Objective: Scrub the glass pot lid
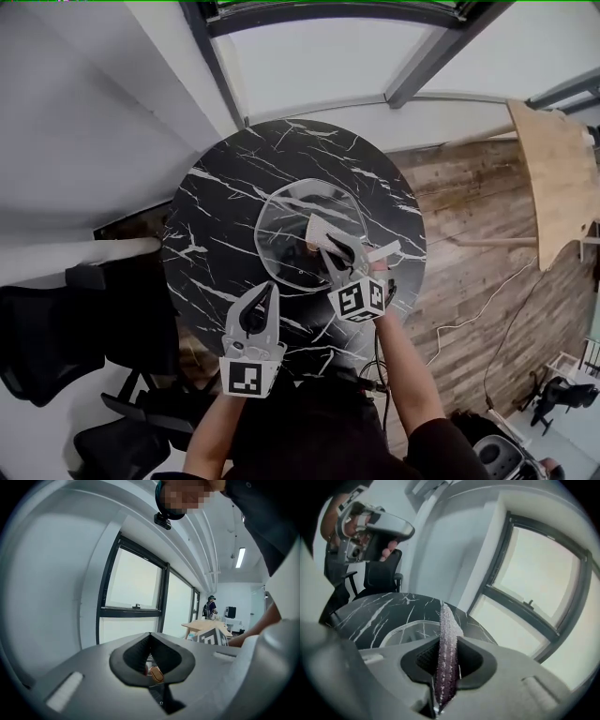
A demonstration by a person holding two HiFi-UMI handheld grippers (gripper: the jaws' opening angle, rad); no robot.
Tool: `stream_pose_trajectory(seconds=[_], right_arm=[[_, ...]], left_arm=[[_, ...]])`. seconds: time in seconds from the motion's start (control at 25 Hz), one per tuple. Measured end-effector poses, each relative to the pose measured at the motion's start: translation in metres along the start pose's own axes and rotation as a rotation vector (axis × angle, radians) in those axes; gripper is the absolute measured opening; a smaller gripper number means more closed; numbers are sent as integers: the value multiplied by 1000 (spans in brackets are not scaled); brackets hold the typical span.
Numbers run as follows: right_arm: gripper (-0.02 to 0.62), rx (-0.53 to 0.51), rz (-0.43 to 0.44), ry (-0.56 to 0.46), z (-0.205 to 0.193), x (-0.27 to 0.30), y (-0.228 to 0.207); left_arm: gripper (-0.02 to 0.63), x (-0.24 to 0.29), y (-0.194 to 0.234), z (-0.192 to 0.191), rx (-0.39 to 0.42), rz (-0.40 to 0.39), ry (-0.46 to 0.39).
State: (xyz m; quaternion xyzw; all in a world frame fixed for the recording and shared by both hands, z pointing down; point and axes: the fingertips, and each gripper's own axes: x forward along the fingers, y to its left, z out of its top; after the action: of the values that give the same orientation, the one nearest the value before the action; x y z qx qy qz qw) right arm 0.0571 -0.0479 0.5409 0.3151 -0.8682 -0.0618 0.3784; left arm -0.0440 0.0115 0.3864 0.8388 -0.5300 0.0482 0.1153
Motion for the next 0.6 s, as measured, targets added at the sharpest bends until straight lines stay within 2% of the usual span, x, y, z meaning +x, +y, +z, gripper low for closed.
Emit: stream_pose_trajectory(seconds=[0.16, 0.32, 0.48, 0.6], right_arm=[[72, -84, 57, 47, -4, 35, 3], [72, -137, 93, 79, -17, 46, 17], [72, -144, 103, 95, -22, 41, 23], [72, -155, 117, 101, -25, 35, 28]], left_arm=[[3, 0, 2, 0, -14, 2, -8], [3, -5, 10, -9, -20, 20, 21], [3, -7, 19, -2, -8, 49, -9], [3, -8, 19, 1, 18, 41, -21]])
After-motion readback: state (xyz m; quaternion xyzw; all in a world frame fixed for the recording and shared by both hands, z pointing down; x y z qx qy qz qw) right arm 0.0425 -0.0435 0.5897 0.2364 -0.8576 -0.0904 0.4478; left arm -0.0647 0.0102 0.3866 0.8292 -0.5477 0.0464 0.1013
